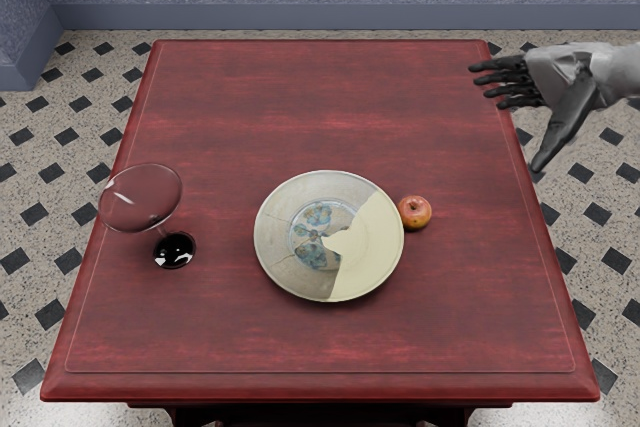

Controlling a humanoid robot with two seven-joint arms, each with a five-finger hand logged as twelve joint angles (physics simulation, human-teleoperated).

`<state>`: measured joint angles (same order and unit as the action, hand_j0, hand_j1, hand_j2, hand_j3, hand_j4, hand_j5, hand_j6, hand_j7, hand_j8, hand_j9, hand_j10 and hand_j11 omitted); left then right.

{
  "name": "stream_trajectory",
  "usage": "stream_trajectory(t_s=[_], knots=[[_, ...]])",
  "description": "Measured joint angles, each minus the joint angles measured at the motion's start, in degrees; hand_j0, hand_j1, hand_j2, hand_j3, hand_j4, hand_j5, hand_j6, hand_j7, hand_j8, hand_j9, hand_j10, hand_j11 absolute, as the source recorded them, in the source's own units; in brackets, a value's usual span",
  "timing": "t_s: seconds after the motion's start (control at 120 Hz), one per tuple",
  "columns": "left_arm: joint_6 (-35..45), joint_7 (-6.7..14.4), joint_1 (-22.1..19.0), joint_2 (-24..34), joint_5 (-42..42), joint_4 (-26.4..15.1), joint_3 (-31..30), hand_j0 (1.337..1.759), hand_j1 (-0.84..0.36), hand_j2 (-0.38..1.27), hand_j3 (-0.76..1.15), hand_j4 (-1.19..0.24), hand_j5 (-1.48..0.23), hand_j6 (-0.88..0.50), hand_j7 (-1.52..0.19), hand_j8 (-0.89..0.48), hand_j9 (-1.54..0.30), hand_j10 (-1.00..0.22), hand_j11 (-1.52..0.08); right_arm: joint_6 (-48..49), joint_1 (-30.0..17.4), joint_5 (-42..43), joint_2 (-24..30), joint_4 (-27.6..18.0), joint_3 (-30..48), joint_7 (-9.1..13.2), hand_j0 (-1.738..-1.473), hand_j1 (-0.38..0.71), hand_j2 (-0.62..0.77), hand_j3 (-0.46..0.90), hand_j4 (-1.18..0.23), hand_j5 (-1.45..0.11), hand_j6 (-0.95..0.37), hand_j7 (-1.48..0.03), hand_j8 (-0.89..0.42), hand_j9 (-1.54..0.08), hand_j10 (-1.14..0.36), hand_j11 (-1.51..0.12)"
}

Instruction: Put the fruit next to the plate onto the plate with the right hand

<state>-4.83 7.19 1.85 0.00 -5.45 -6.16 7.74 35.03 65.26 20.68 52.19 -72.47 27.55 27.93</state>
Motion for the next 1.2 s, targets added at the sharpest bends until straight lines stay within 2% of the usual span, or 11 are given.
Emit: stream_trajectory(t_s=[0.158,0.292,0.517,0.683,0.958,1.2], knots=[[0.0,0.0,0.0,0.0,0.0,0.0,0.0,1.658,0.35,0.0,0.0,0.0,0.0,0.0,0.0,0.0,0.0,0.0,0.0,0.0,0.1,11.9,-0.3,-8.1,2.0,-0.1,-1.658,-0.35,0.0,0.0,0.0,0.0,0.0,0.0,0.0,0.0,0.0,0.0],[0.0,0.0,0.0,0.0,0.0,0.0,0.0,1.658,0.35,0.0,0.0,0.0,0.0,0.0,0.0,0.0,0.0,0.0,0.0,-0.8,-0.6,19.0,-0.3,-12.9,2.6,-0.1,-1.658,-0.35,0.0,0.0,0.0,0.0,0.0,0.0,0.0,0.0,0.0,0.0],[0.0,0.0,0.0,0.0,0.0,0.0,0.0,1.658,0.35,0.0,0.0,0.0,0.0,0.0,0.0,0.0,0.0,0.0,0.0,-13.3,-3.6,26.1,-0.6,-18.7,2.1,0.0,-1.658,-0.35,0.0,0.0,0.0,0.0,-0.01,0.0,0.0,0.0,0.0,0.0],[0.0,0.0,0.0,0.0,0.0,0.0,0.0,1.658,0.35,0.0,0.0,0.0,0.0,0.0,0.0,0.0,0.0,0.0,0.0,-19.8,-7.3,31.1,-2.0,-21.2,1.7,-0.1,-1.658,-0.34,0.0,0.0,-0.01,-0.01,-0.01,-0.01,-0.01,-0.01,-0.01,-0.01],[0.0,0.0,0.0,0.0,0.0,0.0,0.0,1.658,0.35,0.0,0.0,0.0,0.0,0.0,0.0,0.0,0.0,0.0,0.0,-24.3,-12.9,38.5,-5.8,-23.0,1.4,-0.1,-1.658,-0.25,-0.02,0.0,-0.09,-0.11,-0.09,-0.11,-0.09,-0.11,-0.09,-0.11],[0.0,0.0,0.0,0.0,0.0,0.0,0.0,1.658,0.35,0.0,0.0,0.0,0.0,0.0,0.0,0.0,0.0,0.0,0.0,-26.9,-15.4,42.6,-8.0,-23.8,1.4,0.0,-1.658,-0.19,-0.02,0.0,-0.14,-0.17,-0.14,-0.17,-0.14,-0.17,-0.14,-0.17]])
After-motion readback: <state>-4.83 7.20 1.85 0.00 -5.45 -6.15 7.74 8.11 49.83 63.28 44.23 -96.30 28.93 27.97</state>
